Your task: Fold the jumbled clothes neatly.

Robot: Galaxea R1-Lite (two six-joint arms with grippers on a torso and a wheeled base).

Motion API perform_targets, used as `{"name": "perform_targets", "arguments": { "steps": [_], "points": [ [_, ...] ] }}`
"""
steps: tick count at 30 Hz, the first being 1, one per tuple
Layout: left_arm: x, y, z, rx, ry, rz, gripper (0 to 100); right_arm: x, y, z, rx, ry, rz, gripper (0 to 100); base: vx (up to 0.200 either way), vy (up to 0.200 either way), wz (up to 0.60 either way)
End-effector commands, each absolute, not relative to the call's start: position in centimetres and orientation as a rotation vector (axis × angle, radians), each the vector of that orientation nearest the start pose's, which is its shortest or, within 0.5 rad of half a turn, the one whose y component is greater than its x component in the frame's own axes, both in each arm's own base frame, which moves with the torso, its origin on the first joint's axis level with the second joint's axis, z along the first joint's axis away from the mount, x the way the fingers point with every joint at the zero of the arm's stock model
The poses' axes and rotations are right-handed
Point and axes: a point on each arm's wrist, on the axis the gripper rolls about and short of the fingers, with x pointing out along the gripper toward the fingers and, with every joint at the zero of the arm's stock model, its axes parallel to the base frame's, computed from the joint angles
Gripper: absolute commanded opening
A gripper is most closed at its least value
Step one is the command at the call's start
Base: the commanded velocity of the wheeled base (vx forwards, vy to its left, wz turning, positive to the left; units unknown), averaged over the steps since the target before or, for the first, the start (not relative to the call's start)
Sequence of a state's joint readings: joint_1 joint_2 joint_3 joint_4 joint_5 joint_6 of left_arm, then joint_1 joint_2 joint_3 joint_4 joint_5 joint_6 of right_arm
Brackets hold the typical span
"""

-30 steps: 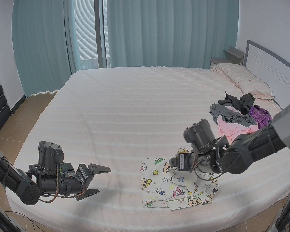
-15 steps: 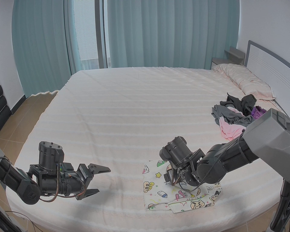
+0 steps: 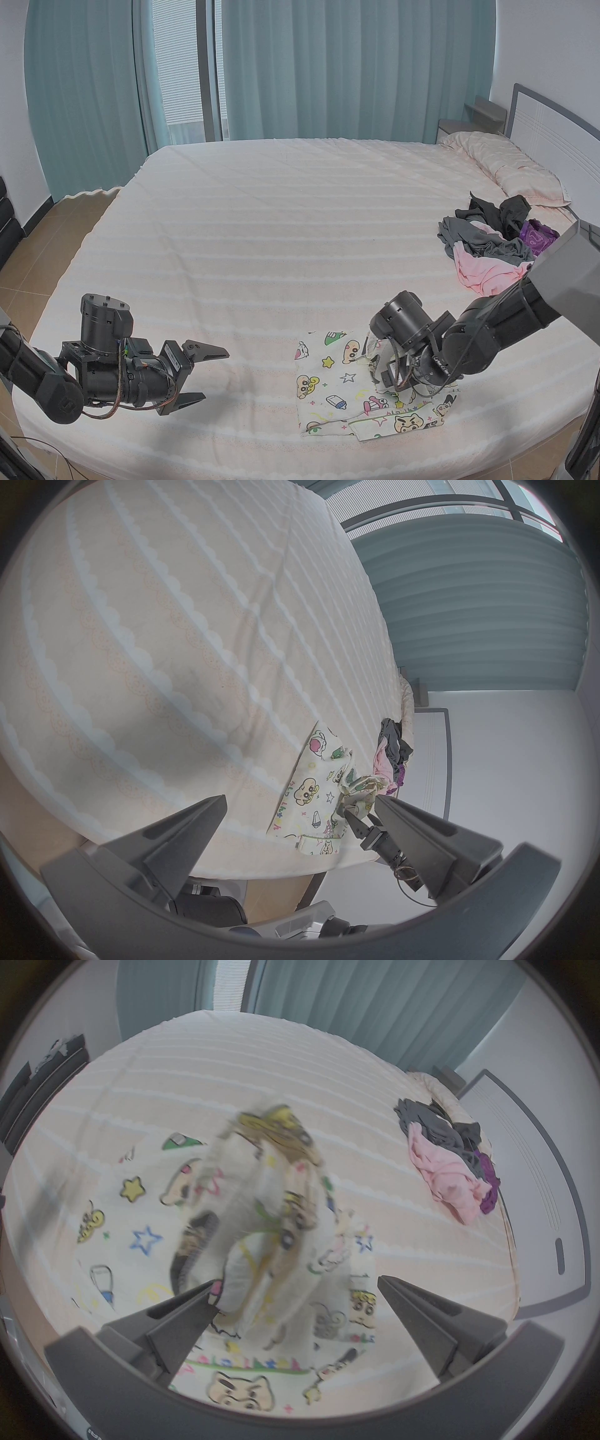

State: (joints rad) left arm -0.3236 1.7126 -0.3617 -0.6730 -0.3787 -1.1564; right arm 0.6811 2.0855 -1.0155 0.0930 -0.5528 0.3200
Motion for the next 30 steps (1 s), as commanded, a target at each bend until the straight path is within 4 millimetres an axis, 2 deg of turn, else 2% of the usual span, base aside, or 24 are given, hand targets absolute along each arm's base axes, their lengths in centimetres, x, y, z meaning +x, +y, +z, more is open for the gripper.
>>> {"name": "perform_targets", "arguments": {
  "steps": [1, 9, 17, 24, 27, 30],
  "points": [
    [21.9, -8.2, 7.8, -1.079, 1.008, -0.193, 100, 25.7, 16.7, 6.2, -0.348, 0.969, -0.102, 100, 0.000, 0.000, 0.00],
    [21.9, -8.2, 7.7, -1.078, 1.012, -0.191, 100, 24.1, 12.4, 7.2, -0.294, 1.001, -0.181, 100, 0.000, 0.000, 0.00],
    [21.9, -8.2, 7.7, -1.078, 1.010, -0.191, 100, 23.3, 9.7, 8.5, -0.204, 1.008, -0.205, 100, 0.000, 0.000, 0.00],
    [21.9, -8.2, 7.7, -1.079, 1.011, -0.192, 100, 22.9, 9.9, 11.9, -0.128, 0.899, -0.128, 100, 0.000, 0.000, 0.00],
    [21.9, -8.2, 7.7, -1.079, 1.011, -0.192, 100, 23.1, 10.6, 12.0, -0.132, 0.891, -0.108, 100, 0.000, 0.000, 0.00],
    [22.0, -8.2, 7.6, -1.079, 1.014, -0.190, 100, 23.5, 12.9, 11.2, -0.170, 0.893, -0.051, 100, 0.000, 0.000, 0.00]
  ]
}}
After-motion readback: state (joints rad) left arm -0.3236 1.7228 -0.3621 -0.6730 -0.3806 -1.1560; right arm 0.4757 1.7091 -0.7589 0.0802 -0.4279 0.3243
